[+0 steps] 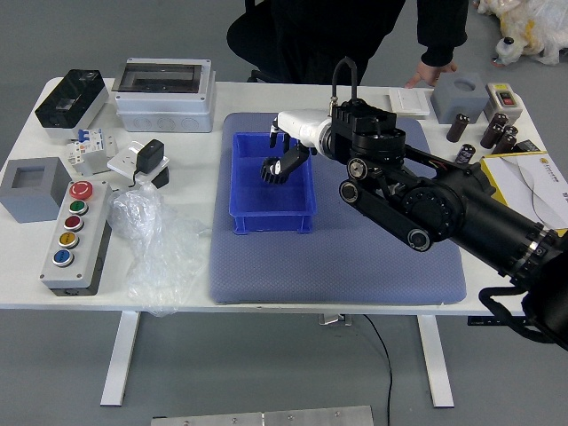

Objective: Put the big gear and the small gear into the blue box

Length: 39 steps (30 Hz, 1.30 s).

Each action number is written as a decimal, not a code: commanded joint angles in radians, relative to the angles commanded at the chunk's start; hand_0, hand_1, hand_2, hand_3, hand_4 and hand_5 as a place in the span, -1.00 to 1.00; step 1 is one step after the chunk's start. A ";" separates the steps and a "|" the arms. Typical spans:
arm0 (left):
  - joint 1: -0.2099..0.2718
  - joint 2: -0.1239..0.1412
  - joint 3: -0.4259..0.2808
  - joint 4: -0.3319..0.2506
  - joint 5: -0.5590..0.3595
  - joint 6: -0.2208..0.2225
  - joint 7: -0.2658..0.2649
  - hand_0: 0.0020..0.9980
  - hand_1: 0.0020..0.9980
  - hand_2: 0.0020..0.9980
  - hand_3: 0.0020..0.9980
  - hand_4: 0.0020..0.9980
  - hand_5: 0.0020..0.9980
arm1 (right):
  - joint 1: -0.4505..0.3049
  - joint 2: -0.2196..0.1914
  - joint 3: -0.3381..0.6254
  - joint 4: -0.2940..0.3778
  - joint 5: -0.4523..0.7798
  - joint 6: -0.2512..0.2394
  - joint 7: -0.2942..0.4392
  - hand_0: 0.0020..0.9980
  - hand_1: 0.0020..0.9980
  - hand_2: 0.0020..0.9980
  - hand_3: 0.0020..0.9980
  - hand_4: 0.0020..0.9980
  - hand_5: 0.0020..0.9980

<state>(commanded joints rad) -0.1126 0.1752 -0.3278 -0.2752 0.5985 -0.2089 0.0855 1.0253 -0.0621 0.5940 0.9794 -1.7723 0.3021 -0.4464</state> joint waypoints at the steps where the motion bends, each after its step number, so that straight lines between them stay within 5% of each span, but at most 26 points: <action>1: 0.000 0.000 0.000 0.000 0.000 0.000 0.000 0.73 0.67 0.67 0.57 0.21 -0.26 | 0.000 0.000 0.000 0.000 0.001 0.002 0.000 -0.23 -0.04 0.18 0.52 0.71 -0.20; 11: 0.001 -0.001 -0.009 0.000 0.003 0.000 0.000 0.73 0.67 0.67 0.57 0.21 -0.26 | 0.003 -0.021 0.001 0.011 -0.001 0.010 -0.003 -0.19 0.00 0.24 0.56 0.80 -0.12; 27: 0.012 0.003 -0.049 -0.002 0.018 0.000 -0.001 0.73 0.67 0.67 0.57 0.21 -0.26 | -0.024 -0.169 0.005 0.057 -0.014 0.028 -0.007 -0.21 -0.02 0.19 0.50 0.81 -0.11; 39: 0.014 0.002 -0.059 -0.003 0.025 0.000 -0.002 0.73 0.67 0.67 0.57 0.21 -0.26 | -0.068 -0.241 -0.003 0.053 -0.009 0.023 0.002 -0.22 -0.04 0.18 0.46 0.80 -0.12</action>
<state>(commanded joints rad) -0.0989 0.1776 -0.3872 -0.2778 0.6234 -0.2093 0.0832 0.9576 -0.3031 0.5914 1.0326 -1.7815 0.3251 -0.4442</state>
